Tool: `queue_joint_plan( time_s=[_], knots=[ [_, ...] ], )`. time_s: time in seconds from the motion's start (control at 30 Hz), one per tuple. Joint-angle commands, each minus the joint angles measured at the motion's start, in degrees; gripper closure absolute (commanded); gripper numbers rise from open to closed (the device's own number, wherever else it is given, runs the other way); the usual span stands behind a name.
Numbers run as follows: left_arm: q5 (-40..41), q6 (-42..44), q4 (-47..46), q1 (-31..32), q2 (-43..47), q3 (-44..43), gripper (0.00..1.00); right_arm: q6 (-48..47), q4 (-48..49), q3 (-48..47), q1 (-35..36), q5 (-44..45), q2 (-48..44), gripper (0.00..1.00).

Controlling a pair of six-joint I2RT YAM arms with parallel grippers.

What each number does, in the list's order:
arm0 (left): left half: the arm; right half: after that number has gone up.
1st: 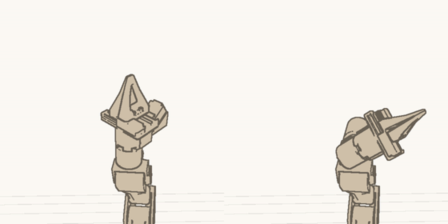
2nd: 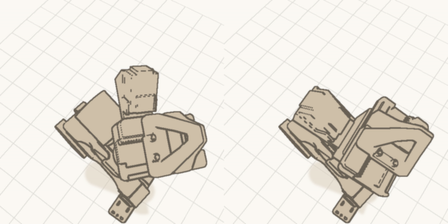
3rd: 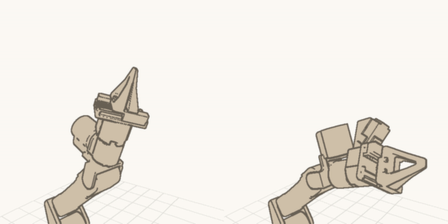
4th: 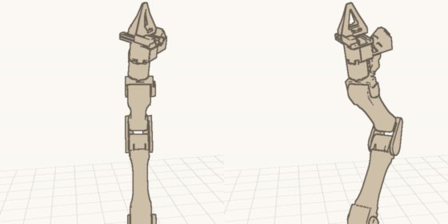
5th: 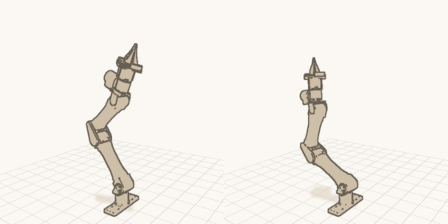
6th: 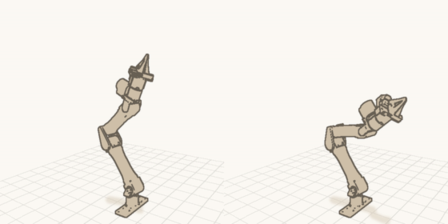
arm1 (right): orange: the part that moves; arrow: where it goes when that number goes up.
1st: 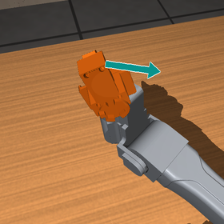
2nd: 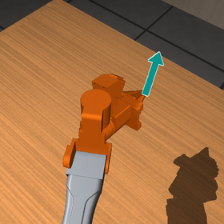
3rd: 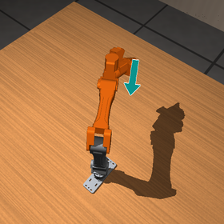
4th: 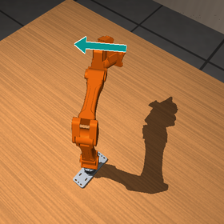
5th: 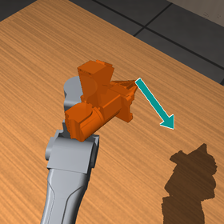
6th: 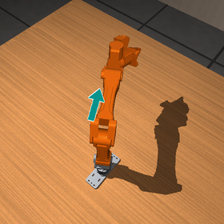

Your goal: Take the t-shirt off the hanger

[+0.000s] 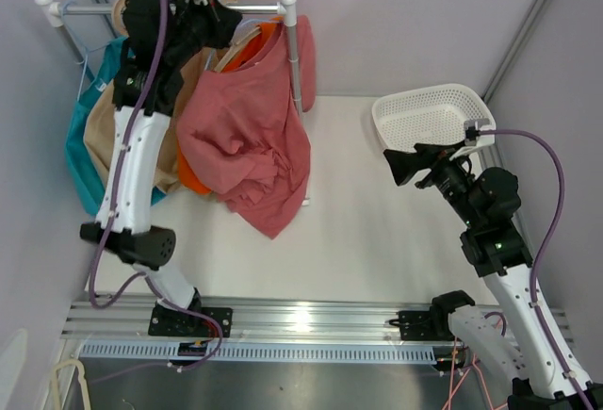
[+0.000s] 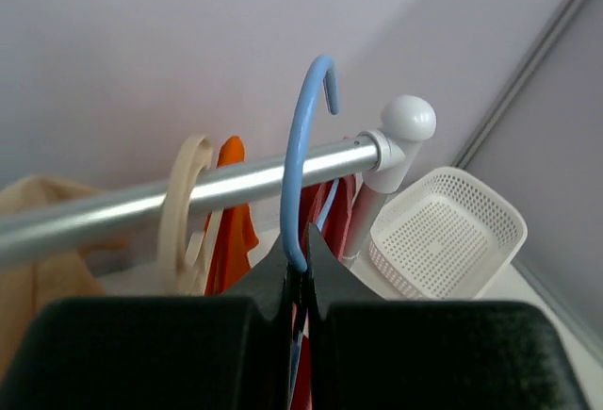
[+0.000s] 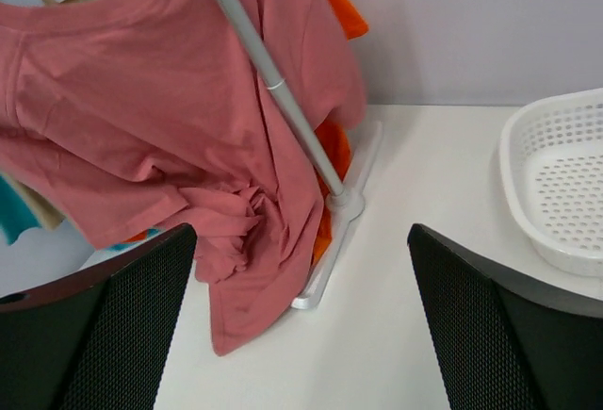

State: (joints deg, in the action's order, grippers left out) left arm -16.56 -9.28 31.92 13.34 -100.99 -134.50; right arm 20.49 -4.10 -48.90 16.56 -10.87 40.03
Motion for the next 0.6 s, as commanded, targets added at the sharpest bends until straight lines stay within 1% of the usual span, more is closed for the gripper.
queue_joint_plan(
  time_s=[0.0, 0.07, 0.1, 0.13, 0.17, 0.2, 0.23, 0.3, 0.33, 0.4, 0.43, 0.47, 0.53, 0.57],
  knots=[
    [11.6, -8.5, 0.9, 0.5, 11.2, 6.5, 0.99, -1.2, 0.7, -4.8, 0.8, -9.1, 2.8, 0.0],
    [16.1, -10.8, 0.7, 1.9, 15.8, 17.2, 0.99, -2.7, -1.3, -7.1, 2.6, -12.7, 6.9, 0.01],
    [21.3, -11.0, -0.1, 2.8, 20.3, 19.8, 1.0, -4.6, -2.0, -8.8, 5.8, -13.7, 8.0, 0.01],
    [24.4, -11.2, -0.5, 5.3, 22.7, 24.5, 0.99, -5.5, -2.0, -9.3, 7.8, -13.9, 8.9, 0.01],
    [27.4, -11.2, -1.0, 6.6, 24.6, 26.6, 0.99, -6.2, -1.7, -9.5, 9.7, -14.1, 9.5, 0.01],
    [34.4, -11.6, -1.6, 9.7, 28.6, 32.3, 0.99, -7.6, -0.1, -9.4, 13.9, -15.0, 10.2, 0.01],
    [37.3, -11.6, -1.7, 11.3, 30.1, 33.8, 0.99, -8.2, 0.5, -9.4, 15.9, -15.0, 10.5, 0.01],
    [42.5, -11.4, -0.8, 14.4, 32.3, 35.3, 0.99, -9.8, 0.9, -10.0, 20.1, -16.0, 12.2, 0.0],
    [47.6, -11.5, 0.1, 16.9, 33.0, 36.0, 1.0, -11.9, 0.8, -10.7, 24.9, -17.6, 12.9, 0.0],
    [49.3, -12.6, 3.7, 18.0, 32.6, 34.4, 0.99, -14.5, 1.6, -10.4, 30.6, -16.7, 14.8, 0.0],
    [51.0, -14.4, 5.8, 18.3, 32.1, 32.5, 0.99, -15.8, 2.5, -9.8, 37.1, -12.2, 15.3, 0.0],
    [51.2, -17.7, 11.6, 18.3, 30.1, 29.4, 0.99, -18.1, 6.3, -7.9, 40.4, -8.5, 15.8, 0.01],
    [52.5, -20.3, 16.2, 19.0, 28.1, 26.1, 0.99, -19.6, 10.8, -5.5, 46.2, -2.0, 17.4, 0.01],
    [54.2, -22.3, 19.6, 19.3, 26.6, 24.5, 0.99, -19.3, 17.0, -2.9, 50.5, 3.8, 18.2, 0.01]
  ],
)
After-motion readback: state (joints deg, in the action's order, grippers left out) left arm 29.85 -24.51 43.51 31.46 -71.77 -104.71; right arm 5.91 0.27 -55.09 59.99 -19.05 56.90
